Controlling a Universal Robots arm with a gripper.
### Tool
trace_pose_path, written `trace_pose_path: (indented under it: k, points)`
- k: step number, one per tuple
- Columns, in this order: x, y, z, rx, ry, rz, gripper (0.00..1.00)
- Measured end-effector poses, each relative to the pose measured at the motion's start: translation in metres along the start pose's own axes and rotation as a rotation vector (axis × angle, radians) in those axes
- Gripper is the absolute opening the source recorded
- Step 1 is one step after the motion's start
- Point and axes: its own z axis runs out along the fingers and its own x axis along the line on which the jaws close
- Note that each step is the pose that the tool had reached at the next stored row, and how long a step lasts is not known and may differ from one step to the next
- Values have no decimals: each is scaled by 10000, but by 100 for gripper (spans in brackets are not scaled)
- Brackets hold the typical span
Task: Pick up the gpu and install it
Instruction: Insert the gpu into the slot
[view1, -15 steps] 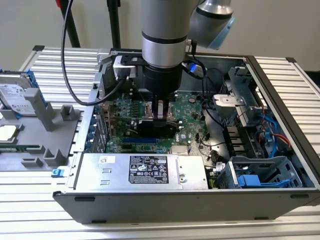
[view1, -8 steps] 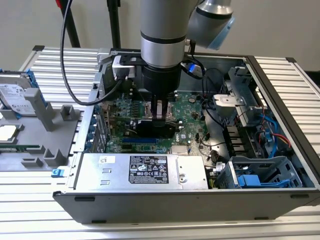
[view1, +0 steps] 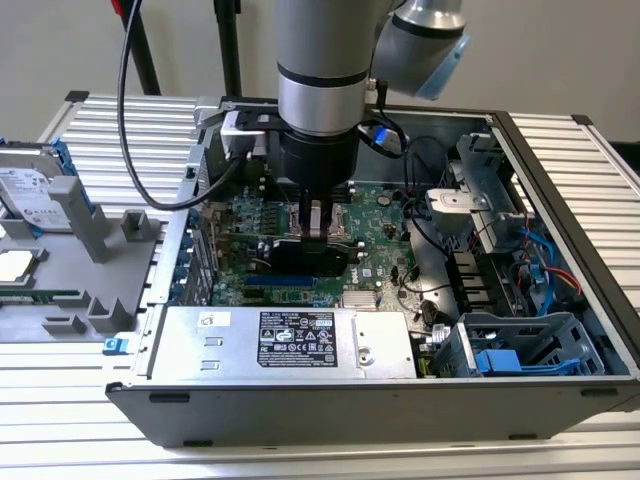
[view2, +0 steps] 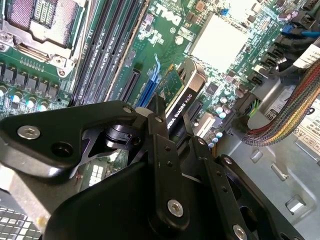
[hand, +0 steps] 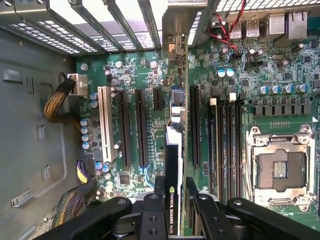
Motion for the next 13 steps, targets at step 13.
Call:
trace_pose_path:
  k: [13]
  points:
    - [45, 37, 2, 0, 0, 0, 0]
